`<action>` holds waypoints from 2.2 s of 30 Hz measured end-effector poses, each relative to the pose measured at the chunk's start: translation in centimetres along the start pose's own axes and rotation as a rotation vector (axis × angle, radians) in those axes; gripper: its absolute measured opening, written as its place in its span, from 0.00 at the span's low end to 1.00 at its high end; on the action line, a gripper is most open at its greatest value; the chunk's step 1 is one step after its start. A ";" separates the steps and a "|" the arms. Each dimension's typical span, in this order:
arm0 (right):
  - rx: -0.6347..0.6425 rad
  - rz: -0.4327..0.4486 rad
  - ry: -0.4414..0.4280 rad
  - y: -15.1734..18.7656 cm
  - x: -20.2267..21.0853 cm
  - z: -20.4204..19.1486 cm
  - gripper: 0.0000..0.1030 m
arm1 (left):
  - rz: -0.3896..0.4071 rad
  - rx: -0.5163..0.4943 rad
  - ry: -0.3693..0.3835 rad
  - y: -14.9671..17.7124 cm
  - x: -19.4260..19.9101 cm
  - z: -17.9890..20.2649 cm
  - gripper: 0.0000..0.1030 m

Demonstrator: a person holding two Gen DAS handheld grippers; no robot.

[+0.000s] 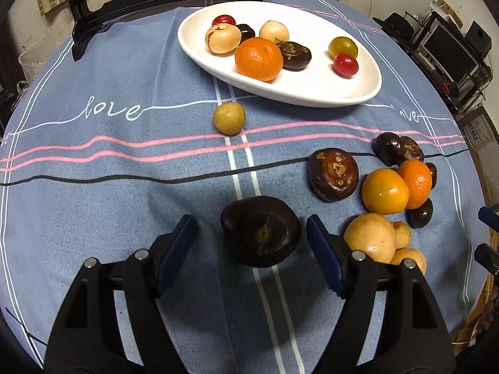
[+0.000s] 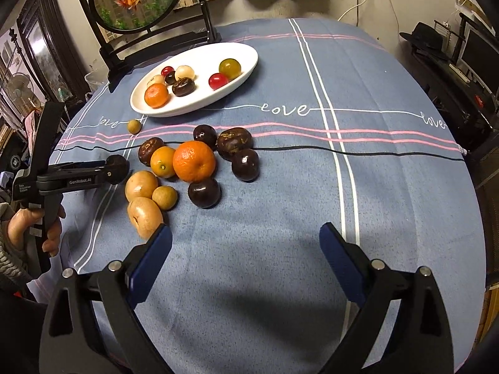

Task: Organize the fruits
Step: 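Grasp another dark brown fruit with the left tool, then grasp a pale tan oval fruit with the right tool while the left tool holds the dark fruit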

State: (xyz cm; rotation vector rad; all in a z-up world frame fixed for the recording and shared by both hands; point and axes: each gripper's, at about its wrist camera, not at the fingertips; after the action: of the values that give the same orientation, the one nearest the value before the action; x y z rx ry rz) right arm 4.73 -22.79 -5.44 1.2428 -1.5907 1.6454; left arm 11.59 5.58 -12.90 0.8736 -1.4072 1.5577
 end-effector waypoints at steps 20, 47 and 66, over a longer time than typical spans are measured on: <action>0.101 -0.036 -0.097 -0.6 -1.5 -3.9 0.93 | 0.060 0.040 0.054 2.9 4.5 -2.4 0.48; 0.128 -0.130 -0.210 0.2 -6.9 -8.6 0.41 | 0.069 0.144 -0.027 11.8 11.2 -7.3 0.48; 0.147 -0.109 -0.242 1.4 -3.6 -5.5 0.19 | 0.017 -0.004 0.105 7.4 6.7 -0.9 0.48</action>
State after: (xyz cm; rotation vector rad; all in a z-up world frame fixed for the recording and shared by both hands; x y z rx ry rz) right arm 3.73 -16.96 -8.65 1.6284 -1.5297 1.6168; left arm 2.13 7.25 -9.97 0.7679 -1.3452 1.5895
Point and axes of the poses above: each gripper's, at about its wrist camera, not at the fingertips, and x roughly against the way its jaws point, z to its right, y to its underside, and after that the axes turned 1 degree about y, right-handed
